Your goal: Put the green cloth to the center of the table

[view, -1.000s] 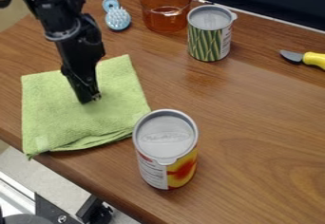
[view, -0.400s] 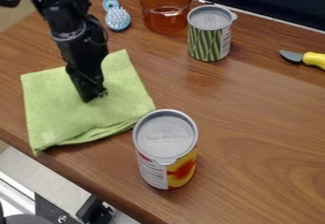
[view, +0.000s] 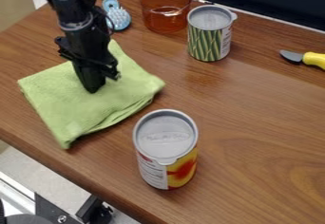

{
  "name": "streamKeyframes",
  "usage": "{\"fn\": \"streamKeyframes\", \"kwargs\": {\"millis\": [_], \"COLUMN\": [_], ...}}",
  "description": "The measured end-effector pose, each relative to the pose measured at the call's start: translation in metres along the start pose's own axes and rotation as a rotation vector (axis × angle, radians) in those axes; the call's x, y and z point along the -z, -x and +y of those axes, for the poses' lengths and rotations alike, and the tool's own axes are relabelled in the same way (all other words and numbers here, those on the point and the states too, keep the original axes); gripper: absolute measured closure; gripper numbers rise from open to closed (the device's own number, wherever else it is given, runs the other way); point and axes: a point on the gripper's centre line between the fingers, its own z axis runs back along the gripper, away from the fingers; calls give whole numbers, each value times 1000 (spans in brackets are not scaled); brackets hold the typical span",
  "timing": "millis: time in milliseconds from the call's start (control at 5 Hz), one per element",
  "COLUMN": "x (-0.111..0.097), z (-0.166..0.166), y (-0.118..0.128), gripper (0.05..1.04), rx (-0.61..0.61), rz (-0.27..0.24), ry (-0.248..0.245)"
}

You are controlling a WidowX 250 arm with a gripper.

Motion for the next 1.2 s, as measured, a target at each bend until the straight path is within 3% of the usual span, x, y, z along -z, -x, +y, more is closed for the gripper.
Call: {"fn": "streamKeyframes", "kwargs": {"millis": [400,600,1200], "x": [1,2,3], "z": [-4,-6,-20], "y": [-10,-18,-33], "gripper": [1031,1031,1031], "rx": [-190,-206,-240], "rz": [16,-8,-15], "ry": [-23,-35,-31]}}
